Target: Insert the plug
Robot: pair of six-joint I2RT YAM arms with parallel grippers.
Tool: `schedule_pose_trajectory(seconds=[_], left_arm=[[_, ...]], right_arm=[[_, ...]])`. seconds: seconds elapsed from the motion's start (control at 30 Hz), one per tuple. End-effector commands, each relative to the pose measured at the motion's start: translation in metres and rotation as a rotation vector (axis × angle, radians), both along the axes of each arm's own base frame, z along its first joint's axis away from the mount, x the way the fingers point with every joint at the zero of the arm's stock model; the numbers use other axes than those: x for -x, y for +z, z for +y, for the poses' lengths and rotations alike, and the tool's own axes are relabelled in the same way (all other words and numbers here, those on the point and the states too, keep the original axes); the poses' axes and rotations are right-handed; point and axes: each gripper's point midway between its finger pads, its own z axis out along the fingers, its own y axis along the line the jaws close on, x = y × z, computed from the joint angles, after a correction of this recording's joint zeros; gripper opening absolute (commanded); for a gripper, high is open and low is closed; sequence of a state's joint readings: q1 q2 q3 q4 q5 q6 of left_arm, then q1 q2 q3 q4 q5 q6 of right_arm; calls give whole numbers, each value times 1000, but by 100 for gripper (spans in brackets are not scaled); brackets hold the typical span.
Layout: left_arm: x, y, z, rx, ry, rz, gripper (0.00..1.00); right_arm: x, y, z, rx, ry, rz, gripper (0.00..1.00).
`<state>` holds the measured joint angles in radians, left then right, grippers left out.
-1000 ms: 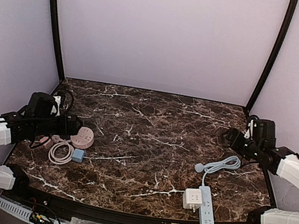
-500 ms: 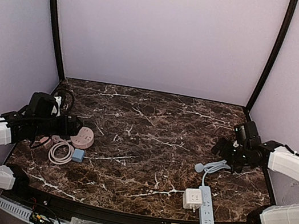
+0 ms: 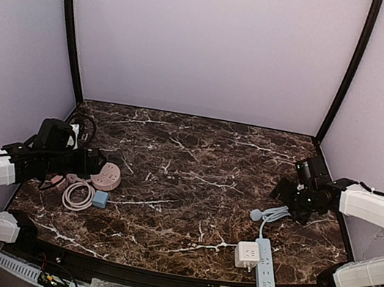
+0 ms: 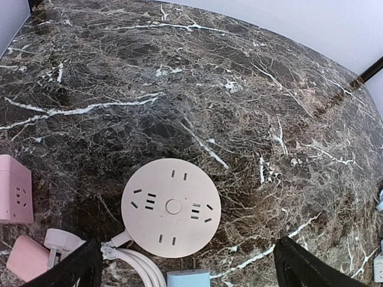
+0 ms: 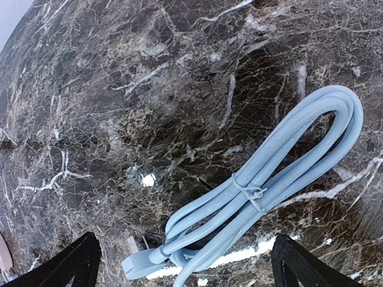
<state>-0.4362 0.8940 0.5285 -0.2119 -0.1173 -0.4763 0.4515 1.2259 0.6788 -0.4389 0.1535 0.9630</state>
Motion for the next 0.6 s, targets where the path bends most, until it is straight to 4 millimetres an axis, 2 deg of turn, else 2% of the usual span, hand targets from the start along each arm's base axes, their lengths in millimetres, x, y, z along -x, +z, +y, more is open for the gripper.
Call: schedule_pose_trajectory(seconds=[0.0, 0.17, 0.3, 0.43, 0.5, 0.57], left_arm=[[0, 2, 0, -2, 5, 8, 100], [-1, 1, -1, 3, 5, 7, 100], [-2, -2, -3, 6, 2, 15, 100], [-3, -4, -4, 4, -1, 21, 100], [-3, -4, -4, 4, 0, 20, 100], [-3, -4, -4, 4, 0, 18, 100]], right_arm=[[-2, -12, 3, 12, 4, 17, 99], [-7, -22, 5, 13, 3, 11, 98], [-10, -30, 11, -7, 22, 15, 86], [-12, -36, 13, -2, 32, 29, 81], [-13, -37, 17, -9, 44, 25, 74], [-16, -37, 22, -25, 65, 14, 58]])
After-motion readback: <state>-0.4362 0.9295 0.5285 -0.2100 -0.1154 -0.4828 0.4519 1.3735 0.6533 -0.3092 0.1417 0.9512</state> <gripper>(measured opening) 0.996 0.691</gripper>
